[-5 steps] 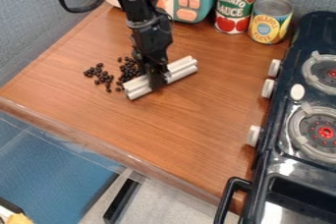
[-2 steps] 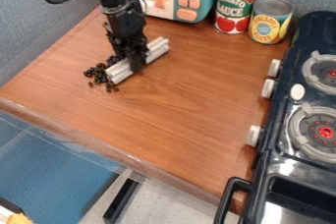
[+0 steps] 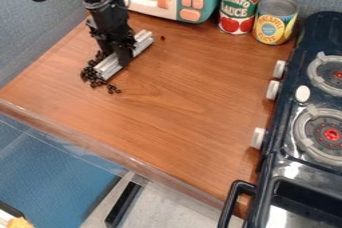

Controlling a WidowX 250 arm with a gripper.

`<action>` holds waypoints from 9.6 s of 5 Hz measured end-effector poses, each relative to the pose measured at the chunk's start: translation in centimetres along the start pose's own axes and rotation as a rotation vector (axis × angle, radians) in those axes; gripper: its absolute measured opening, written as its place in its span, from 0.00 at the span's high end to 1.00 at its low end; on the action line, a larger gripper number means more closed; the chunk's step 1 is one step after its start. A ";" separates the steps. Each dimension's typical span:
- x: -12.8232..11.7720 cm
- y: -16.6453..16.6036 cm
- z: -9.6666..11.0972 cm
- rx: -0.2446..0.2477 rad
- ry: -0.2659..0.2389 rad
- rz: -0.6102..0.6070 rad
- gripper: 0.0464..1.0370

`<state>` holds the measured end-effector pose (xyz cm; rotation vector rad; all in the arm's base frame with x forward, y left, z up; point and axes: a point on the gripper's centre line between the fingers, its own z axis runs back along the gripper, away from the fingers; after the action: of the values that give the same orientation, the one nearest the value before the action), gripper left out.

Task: Sweep into pile

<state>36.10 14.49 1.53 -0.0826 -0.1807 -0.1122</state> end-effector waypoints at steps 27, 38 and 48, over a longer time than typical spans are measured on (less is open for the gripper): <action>6.0 -10.5 -1.9 -0.009 0.107 0.130 0.67; 2.2 -0.7 2.7 -0.073 -0.027 0.635 0.67; -2.9 -11.2 4.1 -0.036 -0.021 0.012 0.05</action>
<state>31.25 4.05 5.88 -0.1211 -0.1991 -0.1032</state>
